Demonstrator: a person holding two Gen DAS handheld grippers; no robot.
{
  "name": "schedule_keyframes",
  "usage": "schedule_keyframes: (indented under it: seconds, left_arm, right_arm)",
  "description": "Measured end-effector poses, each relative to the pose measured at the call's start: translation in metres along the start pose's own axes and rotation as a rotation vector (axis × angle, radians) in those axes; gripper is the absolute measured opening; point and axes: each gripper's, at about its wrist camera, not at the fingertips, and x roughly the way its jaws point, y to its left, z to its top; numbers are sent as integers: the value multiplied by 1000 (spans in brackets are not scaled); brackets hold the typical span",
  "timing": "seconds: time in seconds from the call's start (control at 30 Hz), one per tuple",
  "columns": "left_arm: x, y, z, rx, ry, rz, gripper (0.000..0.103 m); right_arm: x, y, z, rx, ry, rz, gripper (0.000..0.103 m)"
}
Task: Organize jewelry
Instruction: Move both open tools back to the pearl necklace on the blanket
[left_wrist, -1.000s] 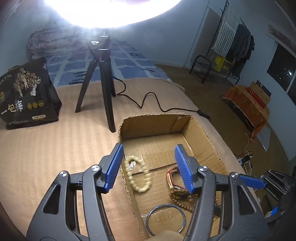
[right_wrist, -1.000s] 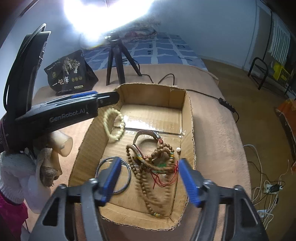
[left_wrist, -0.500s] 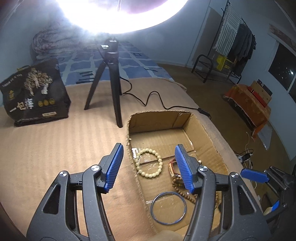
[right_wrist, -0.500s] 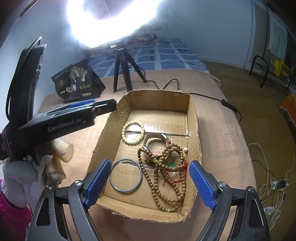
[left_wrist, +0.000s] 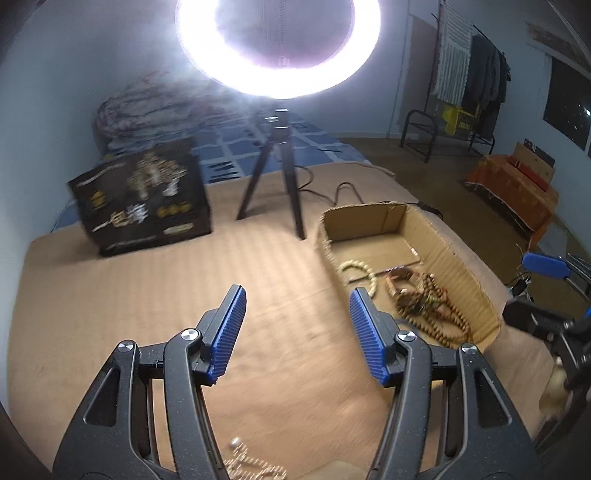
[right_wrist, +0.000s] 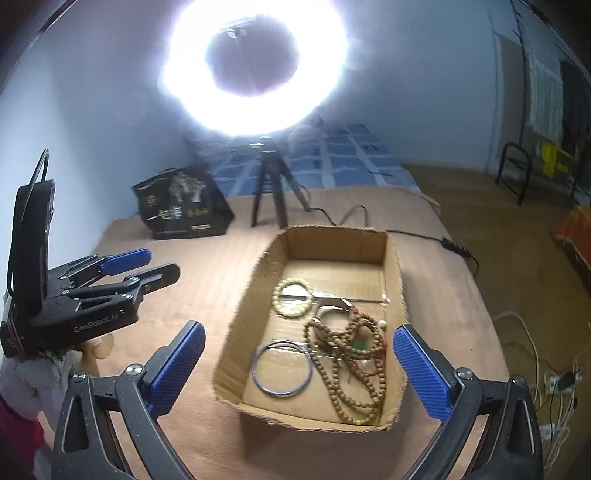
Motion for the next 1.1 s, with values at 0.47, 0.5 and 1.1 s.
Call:
schedule_keyframes:
  seconds: [0.47,0.5,1.1]
  left_arm:
    - [-60,91,-74,-152,55,64,60]
    - [-61,95,-78,-160,59,64,60]
    - [-32,67,-142,-190,202,-50,60]
  right_arm:
    - [-6,59,-8,-108,44,40,103]
    - [-4,63,-10,-117,55,53,103]
    - [17,94,-26,-155,163,143,93]
